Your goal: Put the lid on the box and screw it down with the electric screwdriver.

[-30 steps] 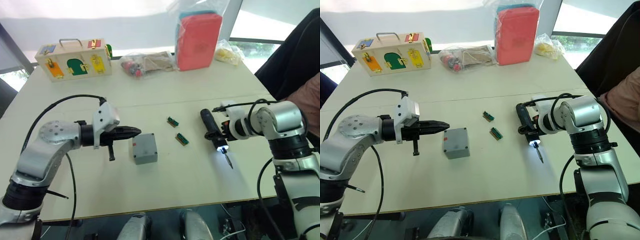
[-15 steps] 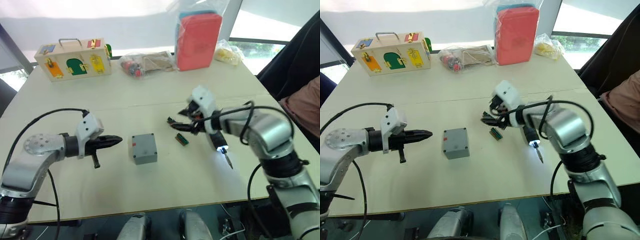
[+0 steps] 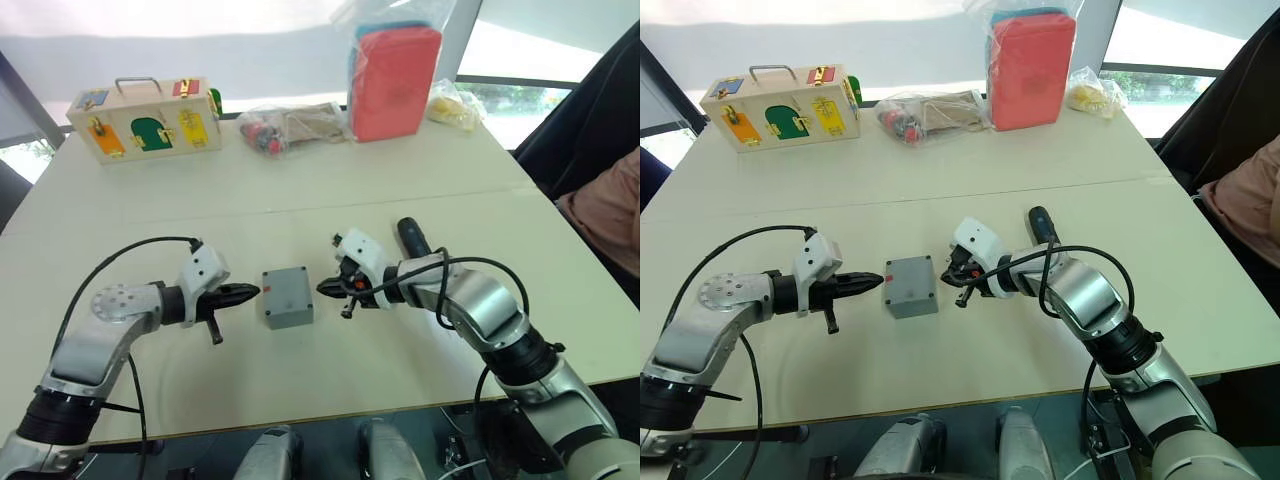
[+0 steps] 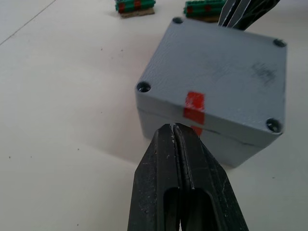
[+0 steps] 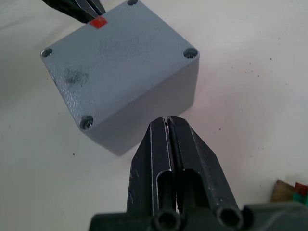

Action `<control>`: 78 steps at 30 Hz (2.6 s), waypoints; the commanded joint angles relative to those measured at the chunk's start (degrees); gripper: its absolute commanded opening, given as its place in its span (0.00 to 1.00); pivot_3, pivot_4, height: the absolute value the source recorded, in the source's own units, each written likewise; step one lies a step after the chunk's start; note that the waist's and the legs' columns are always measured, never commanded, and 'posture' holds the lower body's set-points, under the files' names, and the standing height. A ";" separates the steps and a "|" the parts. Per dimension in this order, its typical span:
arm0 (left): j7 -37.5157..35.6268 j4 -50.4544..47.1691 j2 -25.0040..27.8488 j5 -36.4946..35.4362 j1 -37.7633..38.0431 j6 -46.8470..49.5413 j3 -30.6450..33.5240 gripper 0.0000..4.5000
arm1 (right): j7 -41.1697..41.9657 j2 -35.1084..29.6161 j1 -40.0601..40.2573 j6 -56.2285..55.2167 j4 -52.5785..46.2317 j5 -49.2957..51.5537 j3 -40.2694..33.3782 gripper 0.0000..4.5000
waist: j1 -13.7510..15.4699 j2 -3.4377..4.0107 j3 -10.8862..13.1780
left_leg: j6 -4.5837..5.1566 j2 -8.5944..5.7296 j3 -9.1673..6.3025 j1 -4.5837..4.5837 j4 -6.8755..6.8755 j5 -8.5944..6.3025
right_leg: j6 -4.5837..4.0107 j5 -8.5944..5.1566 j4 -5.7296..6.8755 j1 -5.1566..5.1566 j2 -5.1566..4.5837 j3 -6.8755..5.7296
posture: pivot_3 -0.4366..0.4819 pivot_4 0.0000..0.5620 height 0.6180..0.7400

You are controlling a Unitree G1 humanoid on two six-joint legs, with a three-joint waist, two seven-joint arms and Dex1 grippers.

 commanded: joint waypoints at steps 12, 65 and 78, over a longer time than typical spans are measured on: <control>2.00 8.79 -7.30 5.79 -7.85 -6.15 -4.04 0.00 | 2.59 2.46 0.76 6.98 -5.99 3.18 0.22 0.01 | 0.10 -0.02 -0.01 | 0.00 -0.02 -0.05 0.00 0.05 0.00 | 0.00 0.00 0.02 0.03 0.00 -0.05 | 0.48 0.27 1.00; -2.27 0.63 0.11 2.62 -1.32 -2.44 -1.39 0.00 | 6.75 4.68 1.12 -2.92 1.38 -4.05 -1.17 0.01 | -0.10 -0.02 -0.01 | -0.02 -0.01 -0.02 0.00 0.01 0.01 | -0.02 0.01 0.04 -0.03 0.01 -0.01 | 0.48 0.27 1.00; -1.79 2.42 -2.07 3.81 -3.67 -3.10 -1.96 0.00 | 6.25 4.24 1.22 -1.46 -0.19 -4.24 -1.61 0.01 | -0.07 -0.02 -0.01 | -0.02 -0.01 -0.02 0.00 0.02 0.01 | -0.02 0.01 0.04 -0.02 0.01 -0.01 | 0.48 0.27 1.00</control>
